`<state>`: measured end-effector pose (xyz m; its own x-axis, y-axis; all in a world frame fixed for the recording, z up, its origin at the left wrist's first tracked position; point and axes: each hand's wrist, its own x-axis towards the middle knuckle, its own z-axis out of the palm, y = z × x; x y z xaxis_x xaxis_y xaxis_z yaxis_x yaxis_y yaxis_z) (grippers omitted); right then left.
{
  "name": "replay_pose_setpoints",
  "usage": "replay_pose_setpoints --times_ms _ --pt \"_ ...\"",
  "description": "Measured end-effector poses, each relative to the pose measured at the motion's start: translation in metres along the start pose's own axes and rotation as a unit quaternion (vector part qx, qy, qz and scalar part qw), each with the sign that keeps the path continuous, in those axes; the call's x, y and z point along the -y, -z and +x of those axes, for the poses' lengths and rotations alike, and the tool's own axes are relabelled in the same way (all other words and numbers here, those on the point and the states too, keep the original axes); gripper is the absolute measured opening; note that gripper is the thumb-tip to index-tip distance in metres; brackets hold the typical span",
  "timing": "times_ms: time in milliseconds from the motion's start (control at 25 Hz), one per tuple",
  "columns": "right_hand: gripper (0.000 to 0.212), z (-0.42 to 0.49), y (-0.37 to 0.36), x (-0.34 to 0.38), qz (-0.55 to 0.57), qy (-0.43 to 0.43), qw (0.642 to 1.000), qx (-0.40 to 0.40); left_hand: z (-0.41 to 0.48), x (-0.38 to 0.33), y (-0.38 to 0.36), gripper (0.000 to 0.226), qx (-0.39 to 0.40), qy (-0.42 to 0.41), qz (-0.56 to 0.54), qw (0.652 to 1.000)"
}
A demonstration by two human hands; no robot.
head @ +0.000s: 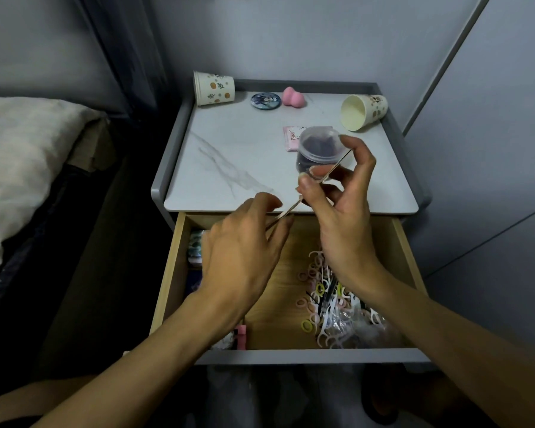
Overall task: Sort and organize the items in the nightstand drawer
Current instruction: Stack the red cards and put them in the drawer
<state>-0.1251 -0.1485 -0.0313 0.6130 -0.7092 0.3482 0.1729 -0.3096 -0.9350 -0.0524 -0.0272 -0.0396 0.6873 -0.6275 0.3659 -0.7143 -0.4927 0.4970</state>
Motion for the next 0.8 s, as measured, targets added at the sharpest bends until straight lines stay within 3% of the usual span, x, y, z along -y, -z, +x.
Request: replay_pose_setpoints --times_ms 120,200,320,400,480,520,600,680,720,800 --pt "0.065 -0.006 -0.003 -0.001 -0.008 -0.01 1.0 -0.003 0.0 0.004 0.0 0.019 -0.044 -0.094 0.008 0.995" --pt "0.077 -0.008 -0.005 0.003 -0.007 -0.02 1.0 0.004 0.0 0.007 0.001 0.02 -0.058 -0.114 0.016 0.992" --pt "0.102 0.0 0.001 0.007 0.004 -0.08 0.996 0.042 0.005 0.007 0.007 0.02 -0.065 -0.017 -0.063 0.996" --pt "0.085 0.008 0.009 0.007 -0.002 -0.146 0.985 0.095 0.011 0.011 0.01 0.016 -0.036 0.093 -0.212 0.972" --pt "0.041 0.008 0.011 0.006 -0.032 -0.188 0.971 0.146 0.014 0.013 0.014 0.015 0.022 0.181 -0.327 0.927" --pt "0.027 0.007 0.011 0.004 -0.047 -0.199 0.966 0.158 0.014 0.013 0.016 0.015 0.051 0.208 -0.355 0.91" --pt "0.018 0.004 0.011 0.001 -0.056 -0.213 0.961 0.17 0.015 0.016 0.019 0.019 0.109 0.241 -0.372 0.89" --pt "0.015 0.005 0.011 -0.001 -0.071 -0.219 0.956 0.179 0.016 0.023 0.026 0.024 0.155 0.239 -0.35 0.892" --pt "0.013 0.005 0.013 -0.003 -0.083 -0.223 0.953 0.187 0.019 0.031 0.029 0.028 0.16 0.221 -0.298 0.915" --pt "0.013 0.002 0.016 -0.011 -0.126 -0.235 0.939 0.215 0.023 0.05 0.035 0.032 0.139 0.167 -0.055 0.975"
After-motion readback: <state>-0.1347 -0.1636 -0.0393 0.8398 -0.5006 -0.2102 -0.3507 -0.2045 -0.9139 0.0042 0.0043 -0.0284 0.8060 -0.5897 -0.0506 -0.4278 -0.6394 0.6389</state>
